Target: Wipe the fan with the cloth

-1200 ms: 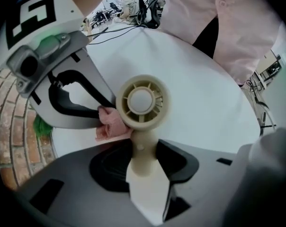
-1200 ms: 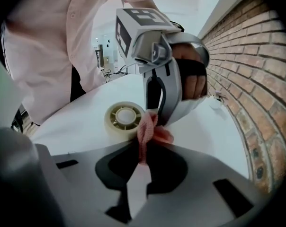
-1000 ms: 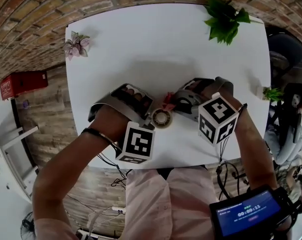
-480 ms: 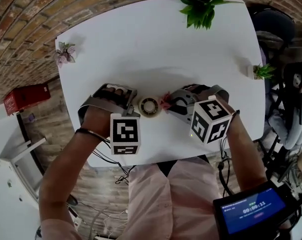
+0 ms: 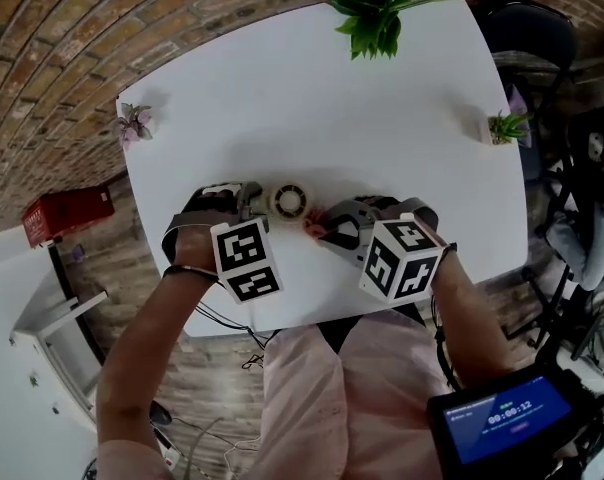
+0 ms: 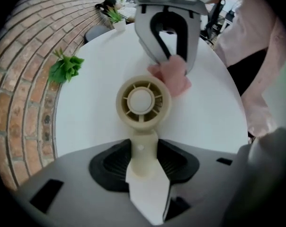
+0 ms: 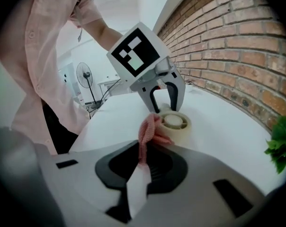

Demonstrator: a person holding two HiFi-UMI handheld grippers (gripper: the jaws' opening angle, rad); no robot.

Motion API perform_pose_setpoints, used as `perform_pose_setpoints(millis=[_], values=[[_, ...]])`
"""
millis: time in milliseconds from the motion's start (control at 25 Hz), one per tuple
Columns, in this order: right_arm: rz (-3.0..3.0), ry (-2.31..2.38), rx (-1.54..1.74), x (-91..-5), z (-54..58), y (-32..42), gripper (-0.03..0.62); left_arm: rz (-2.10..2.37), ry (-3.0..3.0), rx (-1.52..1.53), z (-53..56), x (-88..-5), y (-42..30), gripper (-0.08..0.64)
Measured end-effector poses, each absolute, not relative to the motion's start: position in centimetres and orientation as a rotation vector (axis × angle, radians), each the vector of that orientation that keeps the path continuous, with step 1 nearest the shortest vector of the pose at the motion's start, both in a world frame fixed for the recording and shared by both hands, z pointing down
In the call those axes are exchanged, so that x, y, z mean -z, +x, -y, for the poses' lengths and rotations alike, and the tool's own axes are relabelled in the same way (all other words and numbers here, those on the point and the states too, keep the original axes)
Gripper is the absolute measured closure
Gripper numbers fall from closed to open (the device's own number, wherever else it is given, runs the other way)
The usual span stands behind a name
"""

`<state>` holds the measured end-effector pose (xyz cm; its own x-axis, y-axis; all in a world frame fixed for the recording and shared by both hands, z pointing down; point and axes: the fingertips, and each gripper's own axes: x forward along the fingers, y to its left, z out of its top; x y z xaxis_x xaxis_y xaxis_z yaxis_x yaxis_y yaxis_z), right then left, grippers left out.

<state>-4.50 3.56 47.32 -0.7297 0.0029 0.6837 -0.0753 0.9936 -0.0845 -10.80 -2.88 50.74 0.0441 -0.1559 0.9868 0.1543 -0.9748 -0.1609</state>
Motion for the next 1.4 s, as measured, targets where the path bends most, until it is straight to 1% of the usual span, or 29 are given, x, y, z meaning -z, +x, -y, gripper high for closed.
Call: perform_pose_setpoints(millis=[120, 200, 400, 520, 640, 800, 1000, 1120, 1240, 1400], values=[[2.456, 0.113, -0.183, -45.9, -3.6, -4.5, 0.549, -0.195, -2.282, 2.119, 2.4, -50.6, -10.0, 0.377], [2.475, 0.176, -0.188, -44.9, -3.1, -3.4, 0.549, -0.348, -2.444, 2.117, 2.3, -50.2, -9.5, 0.376], [2.442, 0.281, -0.146, -43.2, -2.1, 1.0, 0.548, -0.563, -2.635, 2.125, 1.2, -49.5, -11.4, 0.277], [2.420, 0.347, -0.140, -42.8, -1.7, 3.6, 0.548, -0.544, -2.738, 2.196, -1.0, -50.0, -11.9, 0.245], [2.405, 0.403, -0.133, -42.4, -1.6, 5.6, 0.548, -0.473, -2.818, 2.177, -3.2, -49.7, -10.0, 0.245], [2.381, 0.471, -0.133, -42.1, -1.8, 8.1, 0.546, -0.373, -2.933, 2.055, -5.2, -49.0, -5.0, 0.245], [2.353, 0.593, -0.185, -41.7, -3.0, 11.4, 0.546, -0.257, -2.990, 1.883, -4.8, -49.0, 2.1, 0.241], [2.342, 0.634, -0.213, -41.7, -3.9, 12.5, 0.546, -0.246, -3.005, 1.806, -3.6, -48.6, 5.0, 0.238], [2.342, 0.642, -0.224, -41.8, -4.3, 12.8, 0.546, -0.239, -3.013, 1.755, -3.1, -47.5, 6.0, 0.238], [2.372, 0.617, -0.219, -41.7, -3.9, 11.7, 0.546, -0.340, -3.000, 1.631, -1.9, -44.1, 4.5, 0.239]])
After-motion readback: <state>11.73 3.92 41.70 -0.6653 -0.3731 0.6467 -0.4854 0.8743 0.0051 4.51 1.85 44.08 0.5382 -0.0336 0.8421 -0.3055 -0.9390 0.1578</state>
